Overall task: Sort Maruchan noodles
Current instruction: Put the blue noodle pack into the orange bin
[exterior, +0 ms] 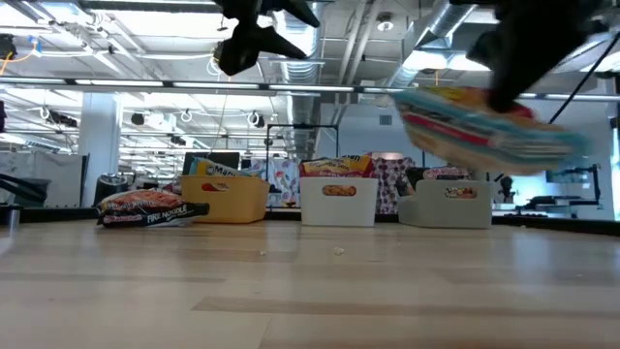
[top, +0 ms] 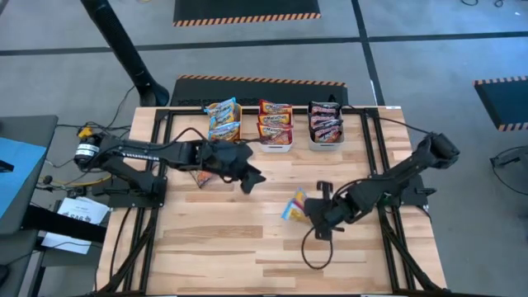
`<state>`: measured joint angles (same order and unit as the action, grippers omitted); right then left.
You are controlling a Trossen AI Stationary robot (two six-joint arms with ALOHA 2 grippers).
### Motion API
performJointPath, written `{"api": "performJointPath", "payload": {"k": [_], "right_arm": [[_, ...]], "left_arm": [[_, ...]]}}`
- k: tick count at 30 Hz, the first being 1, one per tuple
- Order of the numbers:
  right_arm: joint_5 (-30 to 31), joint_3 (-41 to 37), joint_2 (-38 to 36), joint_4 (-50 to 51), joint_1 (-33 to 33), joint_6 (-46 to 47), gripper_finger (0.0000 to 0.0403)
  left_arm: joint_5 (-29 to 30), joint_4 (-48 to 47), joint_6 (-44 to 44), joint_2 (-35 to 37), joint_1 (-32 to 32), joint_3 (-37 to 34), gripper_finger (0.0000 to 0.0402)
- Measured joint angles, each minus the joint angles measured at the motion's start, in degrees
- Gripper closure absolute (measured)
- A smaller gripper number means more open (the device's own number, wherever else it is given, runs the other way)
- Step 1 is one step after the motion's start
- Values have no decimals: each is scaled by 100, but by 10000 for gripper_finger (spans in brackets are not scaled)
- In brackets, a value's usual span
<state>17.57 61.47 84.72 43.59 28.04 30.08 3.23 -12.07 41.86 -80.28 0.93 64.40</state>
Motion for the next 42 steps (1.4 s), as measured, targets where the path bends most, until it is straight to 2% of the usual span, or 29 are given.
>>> {"api": "performJointPath", "payload": {"k": [6,10,21,42], "right_arm": [[1049,7,-181,-181,-341,-939,399],[1393,9,-206,-578,-571,-1687,399],[1630,13,-206,-1897,-1074,-3291,399],[1550,17,-191,-2788,-1367,-4265,399]], "left_arm": [[-435,1,490,1,-217,0,223],[-511,1,616,1,-289,0,223],[-578,-1,707,1,-321,0,223],[-751,16,727,3,-323,-2,223]]}}
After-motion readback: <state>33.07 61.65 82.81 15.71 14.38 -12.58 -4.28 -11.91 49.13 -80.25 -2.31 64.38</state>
